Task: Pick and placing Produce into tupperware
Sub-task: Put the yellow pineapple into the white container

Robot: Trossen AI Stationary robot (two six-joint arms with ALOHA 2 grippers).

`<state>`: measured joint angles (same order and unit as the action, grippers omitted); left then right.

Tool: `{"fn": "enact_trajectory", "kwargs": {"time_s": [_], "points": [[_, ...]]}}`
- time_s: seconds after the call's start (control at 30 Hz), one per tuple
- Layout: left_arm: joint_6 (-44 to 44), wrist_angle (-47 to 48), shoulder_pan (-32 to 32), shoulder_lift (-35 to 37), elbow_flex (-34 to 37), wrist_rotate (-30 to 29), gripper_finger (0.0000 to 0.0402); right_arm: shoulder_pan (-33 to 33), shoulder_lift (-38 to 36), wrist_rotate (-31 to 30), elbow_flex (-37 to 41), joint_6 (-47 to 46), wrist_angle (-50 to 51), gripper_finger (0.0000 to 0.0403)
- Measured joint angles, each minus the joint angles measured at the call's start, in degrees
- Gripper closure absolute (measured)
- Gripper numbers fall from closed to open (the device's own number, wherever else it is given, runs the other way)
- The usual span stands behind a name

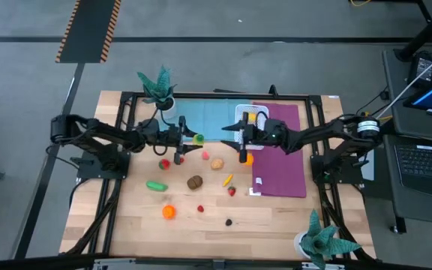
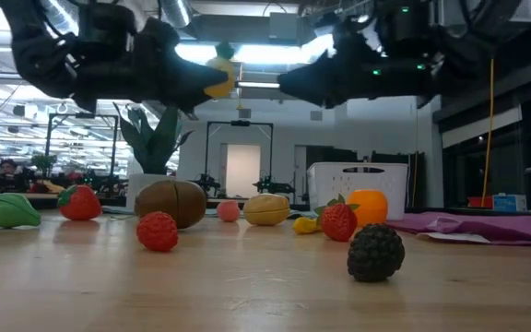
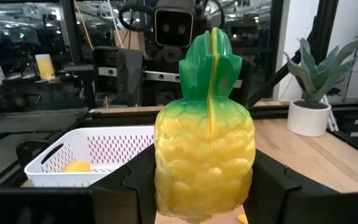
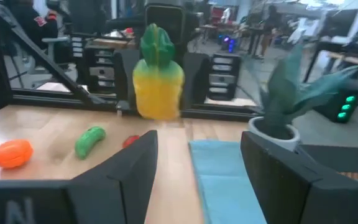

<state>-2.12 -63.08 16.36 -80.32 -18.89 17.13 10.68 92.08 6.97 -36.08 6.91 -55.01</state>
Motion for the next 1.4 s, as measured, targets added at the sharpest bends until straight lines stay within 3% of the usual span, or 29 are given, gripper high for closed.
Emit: {"fn": "enact_trajectory", "kwargs": {"time_s": [0.47, 0.97, 1.4], "points": [[-1.97, 1.17, 0.0, -5.67, -5.02, 0.06, 0.0233, -0.4, 3.89, 7.64, -8.17, -0.64, 1.21, 0.0171], [-2.65, 2.65, -0.24, -5.94, -5.69, 0.15, 0.0233, -0.81, 10.42, 8.78, -14.65, -0.3, 1.34, 0.0174], [-2.65, 3.65, -0.26, -5.92, -5.67, 0.04, 0.0233, -0.81, 10.49, 8.78, -14.72, 1.1, 2.0, 0.0297]]}}
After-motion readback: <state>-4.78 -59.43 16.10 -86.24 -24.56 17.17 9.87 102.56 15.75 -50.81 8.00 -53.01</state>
